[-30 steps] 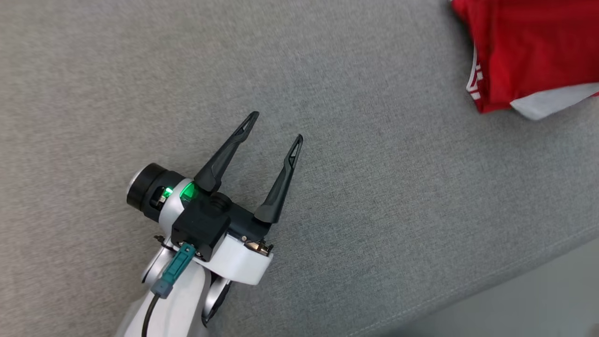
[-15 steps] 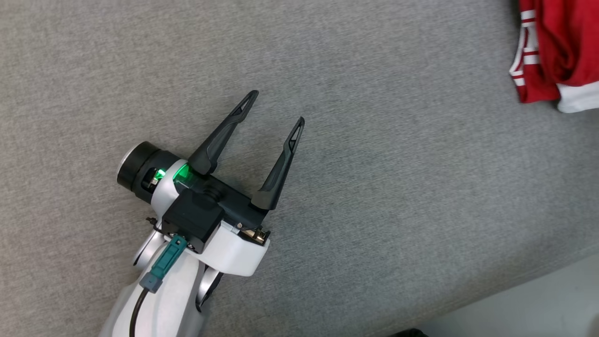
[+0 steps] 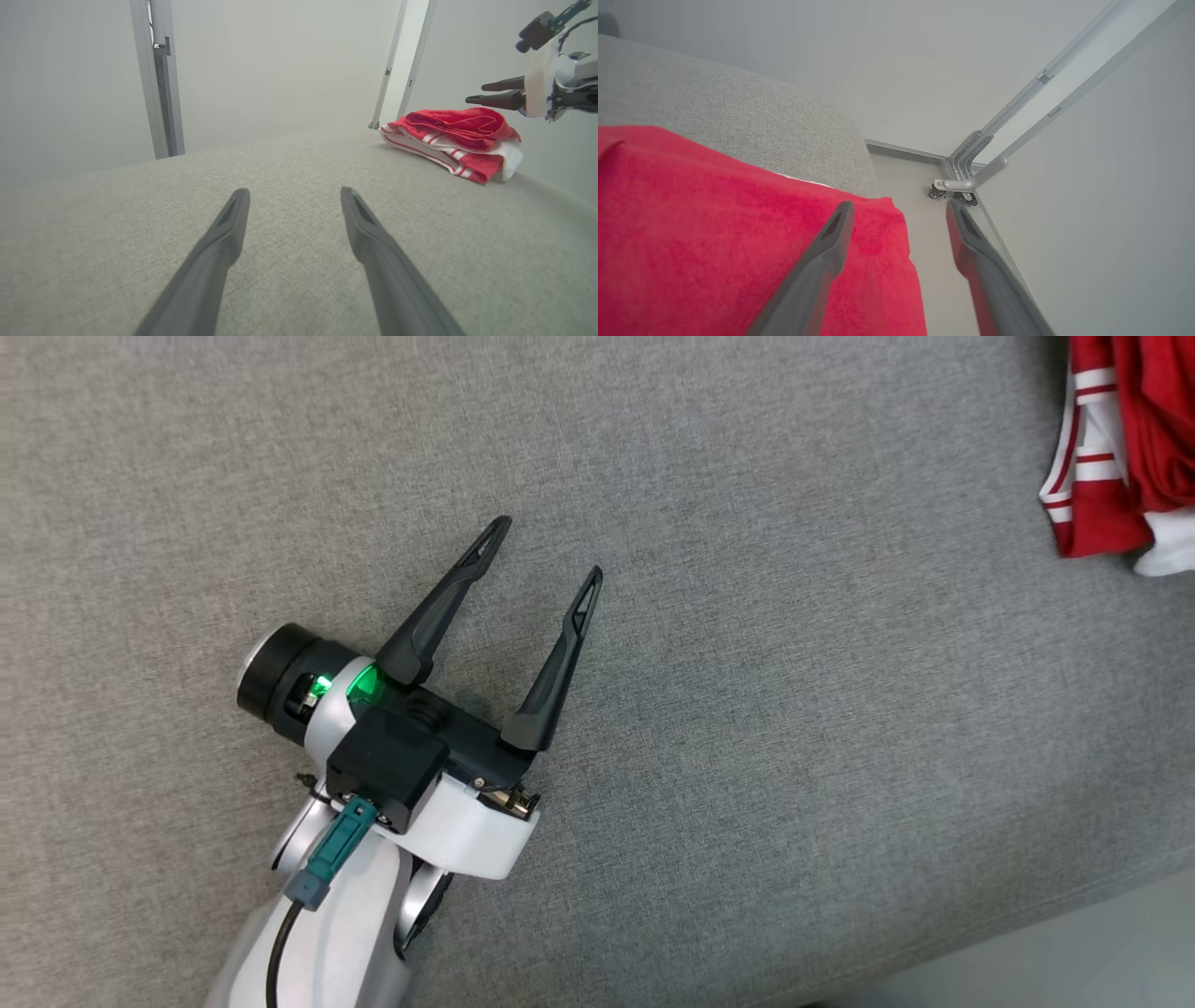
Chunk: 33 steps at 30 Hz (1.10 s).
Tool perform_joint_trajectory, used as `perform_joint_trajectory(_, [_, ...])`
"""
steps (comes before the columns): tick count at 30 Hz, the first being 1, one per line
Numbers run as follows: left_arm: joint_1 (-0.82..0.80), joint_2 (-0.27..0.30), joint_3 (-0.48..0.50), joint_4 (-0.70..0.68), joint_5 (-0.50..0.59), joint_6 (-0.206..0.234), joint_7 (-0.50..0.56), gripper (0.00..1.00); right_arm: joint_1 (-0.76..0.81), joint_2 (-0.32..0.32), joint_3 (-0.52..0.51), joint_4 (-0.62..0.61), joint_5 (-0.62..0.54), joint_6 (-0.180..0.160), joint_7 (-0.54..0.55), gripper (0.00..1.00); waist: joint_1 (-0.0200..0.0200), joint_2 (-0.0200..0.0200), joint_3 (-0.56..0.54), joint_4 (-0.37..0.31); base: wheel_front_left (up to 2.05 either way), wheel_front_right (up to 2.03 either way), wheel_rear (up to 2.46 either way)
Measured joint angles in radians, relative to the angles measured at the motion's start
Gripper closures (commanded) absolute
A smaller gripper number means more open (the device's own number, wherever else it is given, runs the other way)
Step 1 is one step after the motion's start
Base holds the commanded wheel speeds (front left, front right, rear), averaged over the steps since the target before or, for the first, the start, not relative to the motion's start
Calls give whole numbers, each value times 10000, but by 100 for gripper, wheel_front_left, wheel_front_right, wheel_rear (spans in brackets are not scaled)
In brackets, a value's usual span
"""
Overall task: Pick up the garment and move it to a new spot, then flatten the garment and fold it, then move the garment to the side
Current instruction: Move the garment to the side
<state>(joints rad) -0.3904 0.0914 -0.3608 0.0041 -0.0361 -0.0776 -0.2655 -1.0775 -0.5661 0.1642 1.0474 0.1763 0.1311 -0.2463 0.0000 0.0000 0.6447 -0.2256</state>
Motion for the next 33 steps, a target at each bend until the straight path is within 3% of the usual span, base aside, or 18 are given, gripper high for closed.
perform_joint_trajectory(7, [266, -134, 58, 125, -259, 150, 13, 0, 29, 506, 523, -757, -36, 0, -130, 0, 0, 0, -904, 57, 0, 0, 0])
perform_joint_trajectory(18, [1184, -341, 940, -4, -838, 748, 13, 0, 1894, 1049, 1244, -3862, 598, 0, -153, 0, 0, 0, -3091, 564, 0, 0, 0])
perform_joint_trajectory(24, [1848, -389, 1597, -157, -1093, 1060, 15, 0, 3744, 1747, 606, -5666, 773, 0, -151, 0, 0, 0, -4274, 1111, 0, 0, 0])
perform_joint_trajectory(33, [3024, -397, 2537, -520, -1463, 1553, 12, 0, 6950, 3361, -807, -8332, -163, 0, -153, 0, 0, 0, -5548, 2023, 0, 0, 0])
